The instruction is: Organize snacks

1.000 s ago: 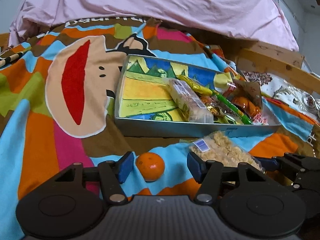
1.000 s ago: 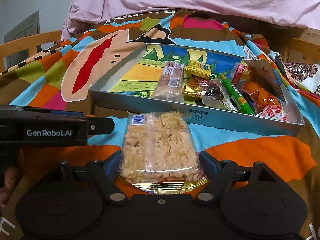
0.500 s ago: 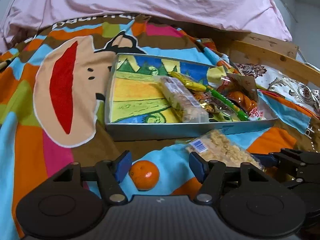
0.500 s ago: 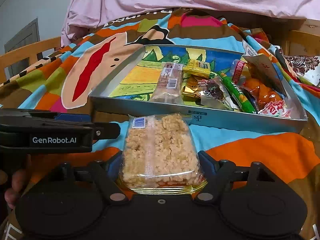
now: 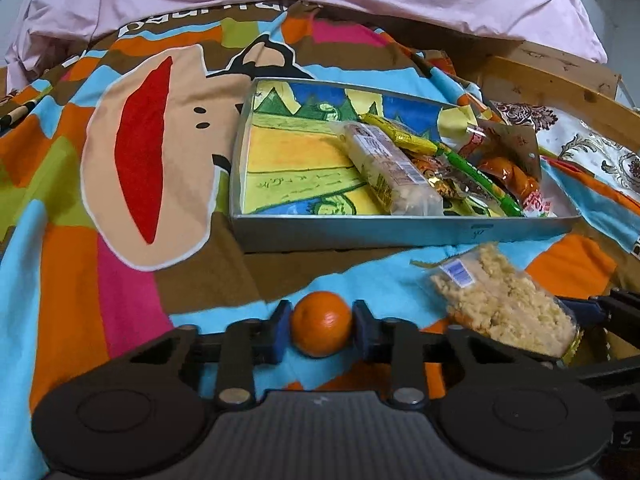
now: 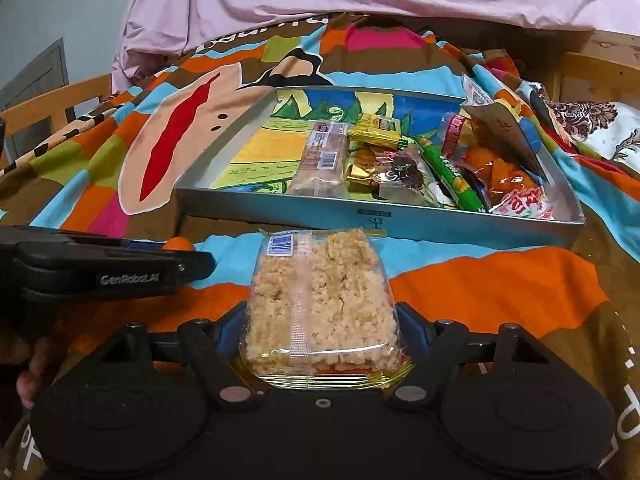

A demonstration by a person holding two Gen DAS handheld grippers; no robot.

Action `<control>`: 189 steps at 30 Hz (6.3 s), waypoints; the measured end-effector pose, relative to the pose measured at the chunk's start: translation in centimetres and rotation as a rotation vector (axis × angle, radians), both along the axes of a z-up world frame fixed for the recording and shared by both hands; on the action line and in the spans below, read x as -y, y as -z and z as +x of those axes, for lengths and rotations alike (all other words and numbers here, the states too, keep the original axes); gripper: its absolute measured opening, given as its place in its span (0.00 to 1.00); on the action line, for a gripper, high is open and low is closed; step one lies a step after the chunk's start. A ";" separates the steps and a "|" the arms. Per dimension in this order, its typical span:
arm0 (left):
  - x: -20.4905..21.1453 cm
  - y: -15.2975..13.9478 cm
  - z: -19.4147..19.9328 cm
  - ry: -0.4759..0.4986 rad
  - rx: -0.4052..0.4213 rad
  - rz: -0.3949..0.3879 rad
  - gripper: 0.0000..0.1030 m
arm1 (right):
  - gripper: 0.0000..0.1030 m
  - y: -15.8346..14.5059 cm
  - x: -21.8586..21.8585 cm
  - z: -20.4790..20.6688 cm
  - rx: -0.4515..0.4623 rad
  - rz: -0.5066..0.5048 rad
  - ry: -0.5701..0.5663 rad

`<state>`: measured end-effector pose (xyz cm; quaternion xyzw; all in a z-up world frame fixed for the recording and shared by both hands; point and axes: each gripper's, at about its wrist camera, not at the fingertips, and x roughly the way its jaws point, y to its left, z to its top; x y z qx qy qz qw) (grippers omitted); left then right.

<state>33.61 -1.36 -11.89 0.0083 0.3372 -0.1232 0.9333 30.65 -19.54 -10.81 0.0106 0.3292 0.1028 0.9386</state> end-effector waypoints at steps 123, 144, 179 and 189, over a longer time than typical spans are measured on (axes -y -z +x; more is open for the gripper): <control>3.5 -4.4 7.9 -0.371 0.177 -0.067 0.94 | 0.93 -1.9 7.8 12.7 0.252 0.220 0.116; 1.3 -11.4 -2.3 -0.455 0.275 -0.136 0.99 | 0.99 -11.8 8.9 2.6 0.402 0.174 0.117; 1.9 -13.6 -18.4 -0.415 0.350 -0.089 1.00 | 0.99 -14.7 9.9 -12.4 0.422 0.100 0.101; 1.4 -13.4 -19.0 -0.420 0.341 -0.107 1.00 | 0.99 -14.1 9.4 -13.5 0.438 0.086 0.120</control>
